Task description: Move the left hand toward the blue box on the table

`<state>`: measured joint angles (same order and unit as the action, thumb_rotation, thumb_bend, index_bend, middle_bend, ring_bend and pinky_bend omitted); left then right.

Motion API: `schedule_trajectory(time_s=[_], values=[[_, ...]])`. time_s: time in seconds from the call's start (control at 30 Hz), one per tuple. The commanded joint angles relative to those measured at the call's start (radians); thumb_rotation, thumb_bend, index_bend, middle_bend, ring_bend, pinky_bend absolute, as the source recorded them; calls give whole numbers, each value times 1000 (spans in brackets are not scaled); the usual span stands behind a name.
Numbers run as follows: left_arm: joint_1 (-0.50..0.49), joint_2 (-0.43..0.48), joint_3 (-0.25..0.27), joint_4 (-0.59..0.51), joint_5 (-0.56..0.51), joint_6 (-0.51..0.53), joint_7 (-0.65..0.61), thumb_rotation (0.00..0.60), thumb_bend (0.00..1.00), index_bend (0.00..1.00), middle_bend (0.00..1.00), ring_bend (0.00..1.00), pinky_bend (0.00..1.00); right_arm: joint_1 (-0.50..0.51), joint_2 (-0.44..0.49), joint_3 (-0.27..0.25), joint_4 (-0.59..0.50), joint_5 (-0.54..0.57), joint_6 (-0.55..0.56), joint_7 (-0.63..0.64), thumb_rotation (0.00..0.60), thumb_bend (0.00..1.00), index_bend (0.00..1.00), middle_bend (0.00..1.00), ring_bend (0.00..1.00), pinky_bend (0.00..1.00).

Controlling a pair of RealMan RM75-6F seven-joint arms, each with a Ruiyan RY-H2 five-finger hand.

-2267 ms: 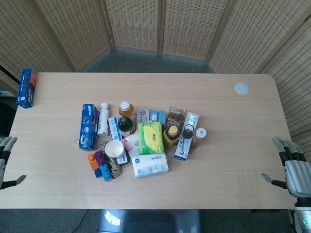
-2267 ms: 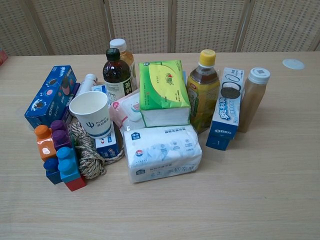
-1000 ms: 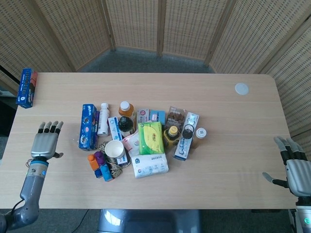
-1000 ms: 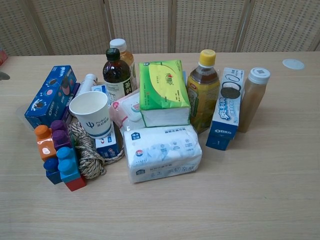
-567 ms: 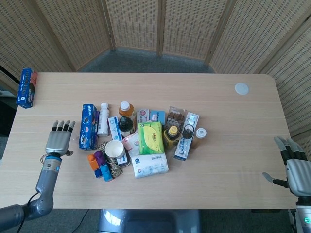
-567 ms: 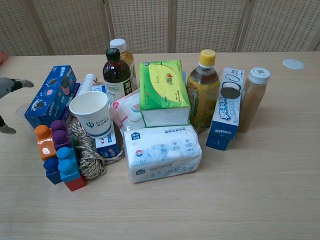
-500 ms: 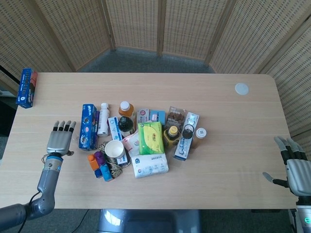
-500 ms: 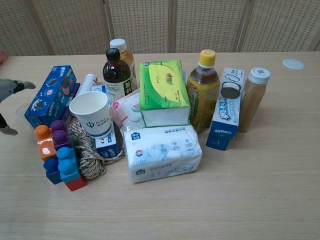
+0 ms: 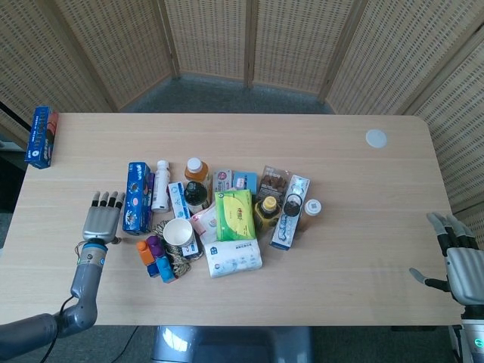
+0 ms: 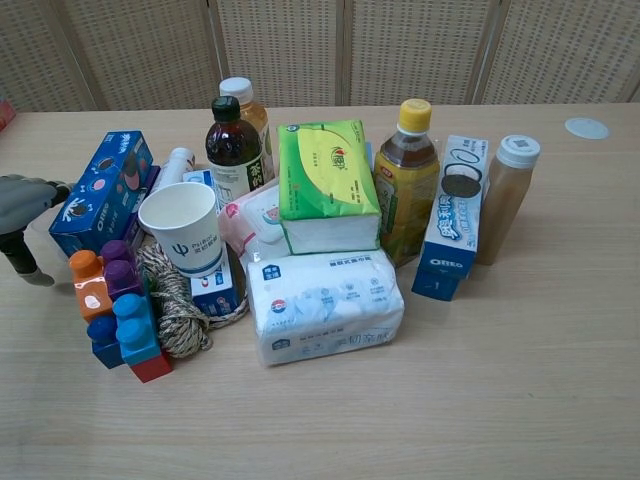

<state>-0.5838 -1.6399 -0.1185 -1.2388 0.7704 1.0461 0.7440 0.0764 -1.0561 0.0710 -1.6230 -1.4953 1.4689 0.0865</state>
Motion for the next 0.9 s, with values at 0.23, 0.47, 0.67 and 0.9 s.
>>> schedule_trajectory(time_s=[0.23, 0.47, 0.67, 0.9], values=[[-2, -49, 2, 76, 53, 24, -25, 600, 0, 343, 324, 404, 447, 0, 0, 1, 1, 3, -2, 3, 600, 0, 0, 0, 0, 0], [5, -75, -1, 110, 68, 35, -29, 600, 0, 514, 510, 583, 593, 0, -1, 1, 4, 5, -3, 5, 600, 0, 0, 0, 0, 0], [10, -80, -11, 115, 96, 54, -45, 600, 0, 620, 623, 681, 649, 0, -1, 1, 6, 5, -2, 3, 600, 0, 0, 0, 0, 0], [17, -38, -31, 43, 121, 95, -41, 600, 0, 640, 646, 702, 657, -1, -1, 1, 5, 4, 0, 2, 600, 0, 0, 0, 0, 0]])
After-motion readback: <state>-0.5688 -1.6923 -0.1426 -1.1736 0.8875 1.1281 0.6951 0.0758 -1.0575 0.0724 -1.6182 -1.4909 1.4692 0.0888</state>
